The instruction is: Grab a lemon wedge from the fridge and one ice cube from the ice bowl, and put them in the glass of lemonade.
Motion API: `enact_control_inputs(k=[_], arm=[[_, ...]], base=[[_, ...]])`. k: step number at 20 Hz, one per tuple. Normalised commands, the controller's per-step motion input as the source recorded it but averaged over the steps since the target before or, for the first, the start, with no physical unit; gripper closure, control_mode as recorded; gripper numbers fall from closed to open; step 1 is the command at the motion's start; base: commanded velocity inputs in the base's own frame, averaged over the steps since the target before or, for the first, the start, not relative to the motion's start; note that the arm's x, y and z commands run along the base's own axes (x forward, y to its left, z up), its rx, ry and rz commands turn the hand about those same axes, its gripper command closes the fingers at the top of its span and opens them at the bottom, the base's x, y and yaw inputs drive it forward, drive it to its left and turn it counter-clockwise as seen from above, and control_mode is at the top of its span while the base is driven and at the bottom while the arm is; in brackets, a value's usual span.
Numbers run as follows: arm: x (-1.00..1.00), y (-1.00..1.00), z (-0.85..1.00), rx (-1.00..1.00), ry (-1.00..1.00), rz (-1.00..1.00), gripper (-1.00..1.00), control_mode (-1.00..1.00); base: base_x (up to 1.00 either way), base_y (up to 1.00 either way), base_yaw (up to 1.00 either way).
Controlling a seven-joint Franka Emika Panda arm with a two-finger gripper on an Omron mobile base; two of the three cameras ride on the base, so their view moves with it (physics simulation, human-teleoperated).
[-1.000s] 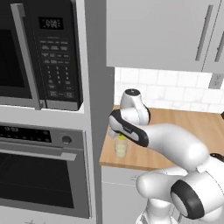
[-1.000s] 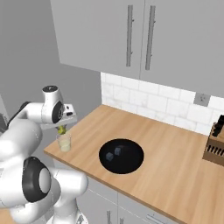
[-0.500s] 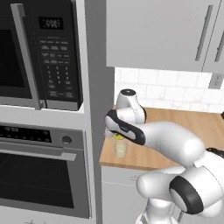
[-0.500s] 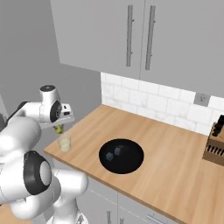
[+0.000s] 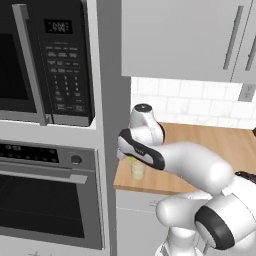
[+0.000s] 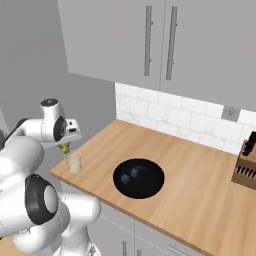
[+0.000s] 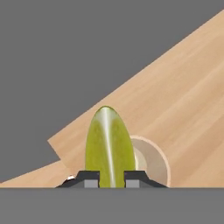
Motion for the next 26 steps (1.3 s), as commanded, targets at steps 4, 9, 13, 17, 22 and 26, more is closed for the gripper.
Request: enact_control_inputs(k=[4,9,13,17,22,26], arm=[[-0.11,0.0,0.0,0.0,-0.04,0.0,1.0,-1.0],[-0.13,-0.07,0.0,0.0,-0.05,0.0,1.0,-1.0],[0.0,-0.13,0.01,0.0,0.0,0.0,1.0,-1.0],[0.0,-0.14,0.0,0.0,0.0,0.0,1.0,-1.0],[0.02,-0.12,0.0,0.0,0.04,0.0,1.0,-1.0],[0.01,-0.06,0.07,0.0,0.06,0.0,1.0,-1.0]], base=[[0.0,0.0,0.0],[0.0,0.0,0.0],[0.0,0.0,0.0],[0.0,0.0,0.0],[0.0,0.0,0.0],[0.0,0.0,0.0]])
